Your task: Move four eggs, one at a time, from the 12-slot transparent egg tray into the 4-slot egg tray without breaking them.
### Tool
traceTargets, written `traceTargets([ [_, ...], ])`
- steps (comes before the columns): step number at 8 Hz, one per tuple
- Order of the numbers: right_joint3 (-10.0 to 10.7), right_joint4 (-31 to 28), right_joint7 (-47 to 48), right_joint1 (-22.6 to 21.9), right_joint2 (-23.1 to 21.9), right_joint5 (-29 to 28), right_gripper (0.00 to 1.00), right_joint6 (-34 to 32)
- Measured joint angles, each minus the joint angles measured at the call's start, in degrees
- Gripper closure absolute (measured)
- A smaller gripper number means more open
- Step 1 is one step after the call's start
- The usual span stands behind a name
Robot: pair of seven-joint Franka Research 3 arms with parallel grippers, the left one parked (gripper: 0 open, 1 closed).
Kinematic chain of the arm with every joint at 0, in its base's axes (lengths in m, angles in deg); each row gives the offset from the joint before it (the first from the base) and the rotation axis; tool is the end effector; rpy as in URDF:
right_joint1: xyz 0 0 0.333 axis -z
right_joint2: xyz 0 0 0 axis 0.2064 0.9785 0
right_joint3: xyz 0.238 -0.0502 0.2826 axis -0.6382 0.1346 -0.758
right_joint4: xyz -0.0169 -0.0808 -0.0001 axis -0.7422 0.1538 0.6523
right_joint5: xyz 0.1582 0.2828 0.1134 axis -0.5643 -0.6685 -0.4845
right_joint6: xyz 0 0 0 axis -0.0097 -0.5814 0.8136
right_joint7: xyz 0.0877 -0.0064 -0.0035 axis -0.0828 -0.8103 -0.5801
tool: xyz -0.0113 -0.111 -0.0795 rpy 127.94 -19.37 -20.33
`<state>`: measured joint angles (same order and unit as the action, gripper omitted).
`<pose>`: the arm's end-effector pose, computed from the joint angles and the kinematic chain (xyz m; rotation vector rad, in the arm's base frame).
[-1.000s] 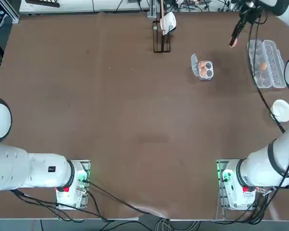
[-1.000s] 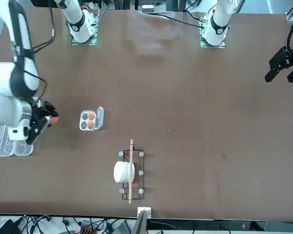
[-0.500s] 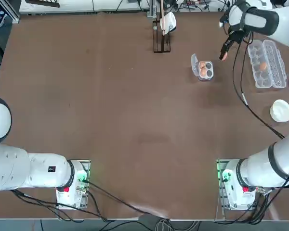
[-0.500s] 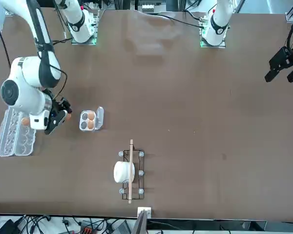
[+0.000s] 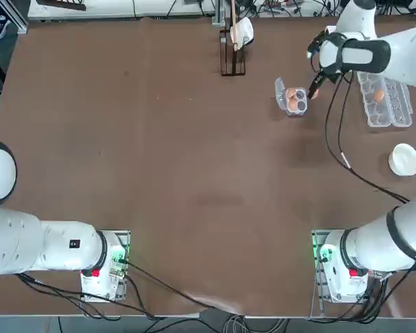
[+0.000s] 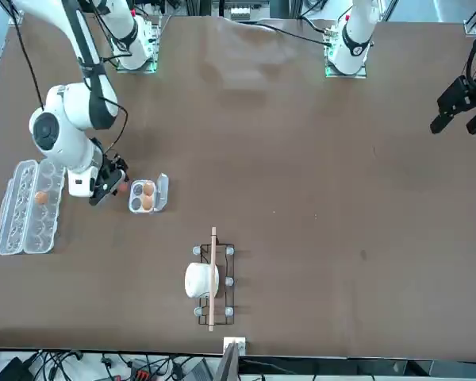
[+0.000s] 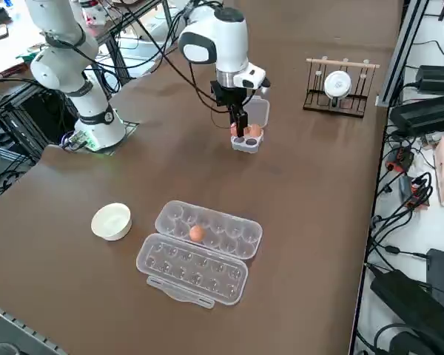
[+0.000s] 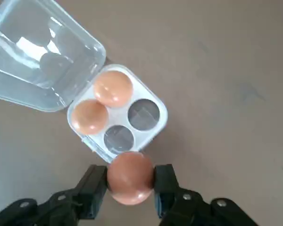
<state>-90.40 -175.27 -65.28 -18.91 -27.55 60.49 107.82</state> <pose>0.5313 0.0716 0.3468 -2.8799 -1.1589 0.0009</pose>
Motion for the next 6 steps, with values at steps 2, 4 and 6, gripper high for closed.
traceTargets([
  [2,-0.01,-1.37,0.67,-1.93,-0.15,0.00,0.43,3.57],
  [4,-0.01,-1.64,2.14,-3.15,-0.13,0.00,0.43,4.89],
  [6,0.03,-2.09,2.24,-3.26,0.12,0.00,0.43,6.09],
])
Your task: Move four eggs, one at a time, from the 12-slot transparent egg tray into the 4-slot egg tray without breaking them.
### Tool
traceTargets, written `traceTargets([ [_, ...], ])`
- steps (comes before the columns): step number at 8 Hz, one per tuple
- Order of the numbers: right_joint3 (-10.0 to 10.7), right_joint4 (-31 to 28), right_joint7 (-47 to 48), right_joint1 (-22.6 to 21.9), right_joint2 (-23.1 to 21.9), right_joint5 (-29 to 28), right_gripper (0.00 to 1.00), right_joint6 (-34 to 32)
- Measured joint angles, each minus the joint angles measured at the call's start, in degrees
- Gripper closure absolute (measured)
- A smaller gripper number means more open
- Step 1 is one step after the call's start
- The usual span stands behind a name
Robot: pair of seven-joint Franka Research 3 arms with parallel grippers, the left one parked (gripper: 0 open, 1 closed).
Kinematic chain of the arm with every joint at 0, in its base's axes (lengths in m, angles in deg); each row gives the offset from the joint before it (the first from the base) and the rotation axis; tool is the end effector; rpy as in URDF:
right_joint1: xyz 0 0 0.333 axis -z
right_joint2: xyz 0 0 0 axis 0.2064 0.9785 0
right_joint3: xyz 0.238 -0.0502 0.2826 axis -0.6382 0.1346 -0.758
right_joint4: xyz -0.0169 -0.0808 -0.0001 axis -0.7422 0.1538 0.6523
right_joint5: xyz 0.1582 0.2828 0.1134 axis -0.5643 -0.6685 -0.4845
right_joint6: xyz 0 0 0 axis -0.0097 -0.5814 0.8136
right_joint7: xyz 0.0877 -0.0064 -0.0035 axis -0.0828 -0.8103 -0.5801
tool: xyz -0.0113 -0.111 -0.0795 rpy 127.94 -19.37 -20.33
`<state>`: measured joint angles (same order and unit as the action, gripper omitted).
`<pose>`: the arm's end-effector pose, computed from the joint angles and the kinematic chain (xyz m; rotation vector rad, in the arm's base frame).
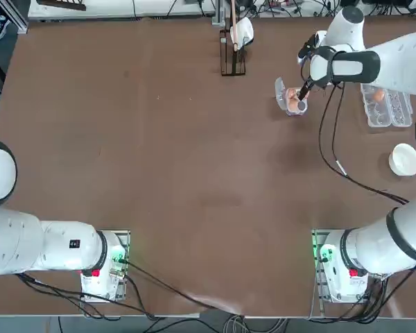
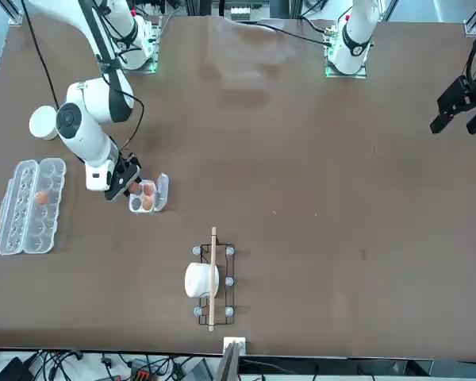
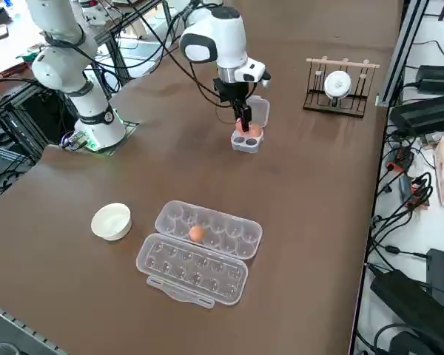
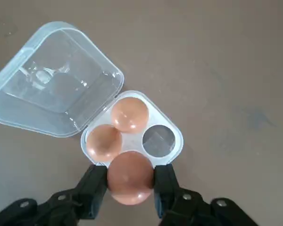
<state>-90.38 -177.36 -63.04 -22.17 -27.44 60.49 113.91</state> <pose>0.5287 0.1011 0.3419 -2.8860 -1.1867 -0.0987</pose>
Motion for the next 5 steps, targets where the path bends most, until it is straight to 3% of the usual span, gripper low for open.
traceTargets([
  [5,0.07,-0.28,0.07,0.00,2.09,0.00,0.43,1.05],
])
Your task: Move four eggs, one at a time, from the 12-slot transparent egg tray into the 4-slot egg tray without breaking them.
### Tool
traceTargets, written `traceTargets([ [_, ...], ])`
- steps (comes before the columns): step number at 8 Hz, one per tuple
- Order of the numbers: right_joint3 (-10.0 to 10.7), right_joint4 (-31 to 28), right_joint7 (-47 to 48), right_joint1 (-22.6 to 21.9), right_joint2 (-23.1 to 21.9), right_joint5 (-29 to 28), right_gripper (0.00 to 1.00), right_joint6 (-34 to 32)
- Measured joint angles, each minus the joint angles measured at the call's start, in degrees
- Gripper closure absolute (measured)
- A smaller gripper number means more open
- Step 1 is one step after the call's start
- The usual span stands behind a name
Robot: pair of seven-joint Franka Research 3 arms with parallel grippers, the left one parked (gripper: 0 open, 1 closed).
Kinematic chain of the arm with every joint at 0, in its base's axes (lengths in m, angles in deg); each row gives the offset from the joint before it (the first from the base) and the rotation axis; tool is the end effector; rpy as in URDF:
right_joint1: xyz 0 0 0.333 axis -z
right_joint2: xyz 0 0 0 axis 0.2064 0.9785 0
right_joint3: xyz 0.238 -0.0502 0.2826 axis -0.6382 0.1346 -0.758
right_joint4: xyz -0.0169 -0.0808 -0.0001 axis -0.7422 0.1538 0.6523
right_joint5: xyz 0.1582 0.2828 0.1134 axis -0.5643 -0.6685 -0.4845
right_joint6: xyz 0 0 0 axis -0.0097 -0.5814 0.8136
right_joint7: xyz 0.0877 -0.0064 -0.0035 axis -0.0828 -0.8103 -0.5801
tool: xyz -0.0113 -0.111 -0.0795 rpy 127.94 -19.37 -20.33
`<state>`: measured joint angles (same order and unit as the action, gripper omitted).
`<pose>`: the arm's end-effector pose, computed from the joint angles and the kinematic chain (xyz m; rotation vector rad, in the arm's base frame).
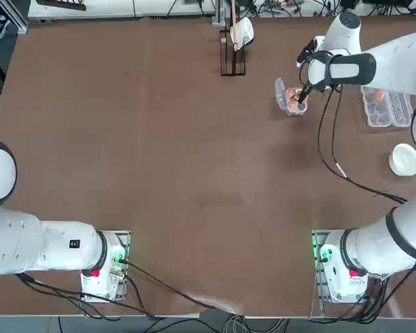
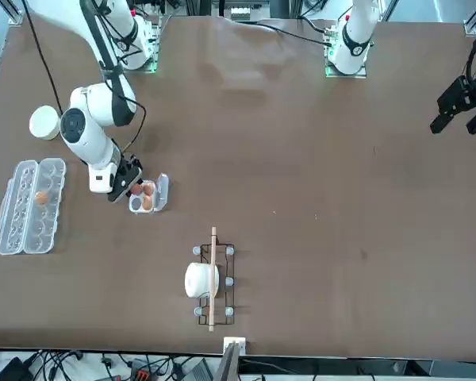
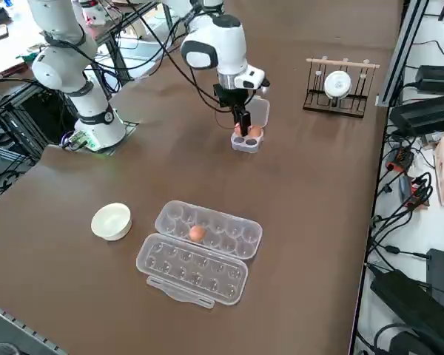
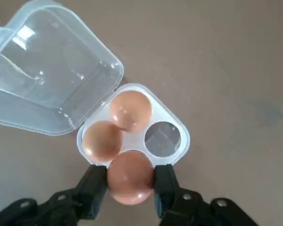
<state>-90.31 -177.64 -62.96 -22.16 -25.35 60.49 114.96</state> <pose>0.5296 0.1004 0.3222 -2.8855 -1.1802 -0.0632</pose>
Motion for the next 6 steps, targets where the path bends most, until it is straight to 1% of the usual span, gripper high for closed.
traceTargets([
  [4,0.03,-0.18,0.07,0.00,0.81,0.00,0.43,0.12],
  [5,0.03,-0.19,0.08,0.00,0.93,0.00,0.41,0.12],
  [6,0.03,-0.19,0.09,0.00,0.97,0.00,0.26,0.12],
])
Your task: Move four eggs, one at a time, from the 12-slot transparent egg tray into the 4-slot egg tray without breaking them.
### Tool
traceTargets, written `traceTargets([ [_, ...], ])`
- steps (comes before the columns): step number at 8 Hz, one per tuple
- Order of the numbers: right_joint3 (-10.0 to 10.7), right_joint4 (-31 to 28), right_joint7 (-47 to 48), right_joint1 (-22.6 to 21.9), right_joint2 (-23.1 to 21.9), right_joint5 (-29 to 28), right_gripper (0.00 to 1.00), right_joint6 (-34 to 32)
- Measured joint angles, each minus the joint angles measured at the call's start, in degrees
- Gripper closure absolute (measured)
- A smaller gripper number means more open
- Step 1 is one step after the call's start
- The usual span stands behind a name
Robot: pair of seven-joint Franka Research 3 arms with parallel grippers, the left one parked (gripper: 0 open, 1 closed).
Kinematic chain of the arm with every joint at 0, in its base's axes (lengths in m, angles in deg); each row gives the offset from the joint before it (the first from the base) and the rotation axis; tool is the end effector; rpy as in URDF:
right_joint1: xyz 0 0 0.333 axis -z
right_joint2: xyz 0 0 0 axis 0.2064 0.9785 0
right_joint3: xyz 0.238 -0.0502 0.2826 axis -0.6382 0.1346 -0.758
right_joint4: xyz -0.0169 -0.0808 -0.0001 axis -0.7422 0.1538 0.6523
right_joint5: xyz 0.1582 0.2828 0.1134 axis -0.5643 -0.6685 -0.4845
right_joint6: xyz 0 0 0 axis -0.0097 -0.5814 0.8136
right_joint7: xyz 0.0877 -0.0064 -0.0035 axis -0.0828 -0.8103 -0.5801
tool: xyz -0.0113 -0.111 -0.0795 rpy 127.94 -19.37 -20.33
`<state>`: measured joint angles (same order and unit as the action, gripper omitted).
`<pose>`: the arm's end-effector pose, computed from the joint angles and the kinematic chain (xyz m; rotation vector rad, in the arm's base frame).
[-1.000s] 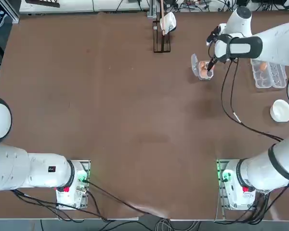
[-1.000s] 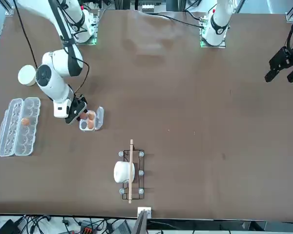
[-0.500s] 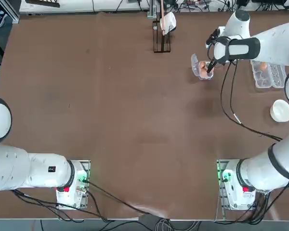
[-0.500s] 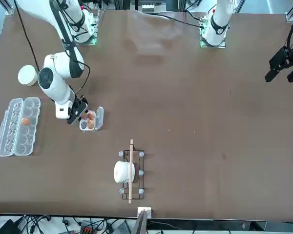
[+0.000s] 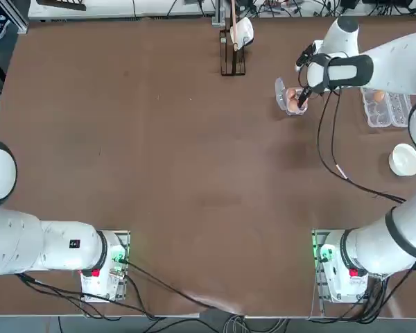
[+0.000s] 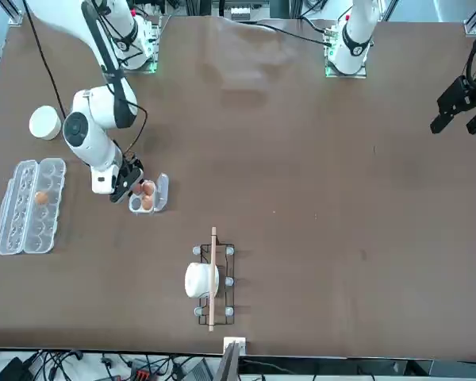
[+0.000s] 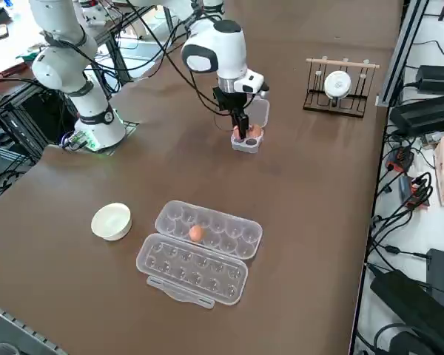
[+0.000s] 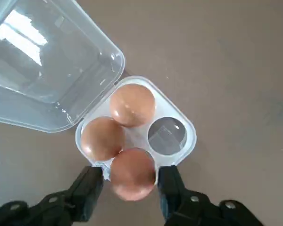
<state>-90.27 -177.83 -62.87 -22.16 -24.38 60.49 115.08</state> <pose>0.5285 0.0998 0.3121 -2.8842 -1.1753 -0.0353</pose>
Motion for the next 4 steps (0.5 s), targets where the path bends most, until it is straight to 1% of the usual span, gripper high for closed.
traceTargets([
  [1,0.00,0.00,0.01,0.00,0.00,0.00,0.09,0.00],
  [2,0.00,0.00,0.01,0.00,0.00,0.00,0.00,0.00],
  [4,0.16,0.15,0.01,0.03,-0.38,0.00,0.00,0.04],
])
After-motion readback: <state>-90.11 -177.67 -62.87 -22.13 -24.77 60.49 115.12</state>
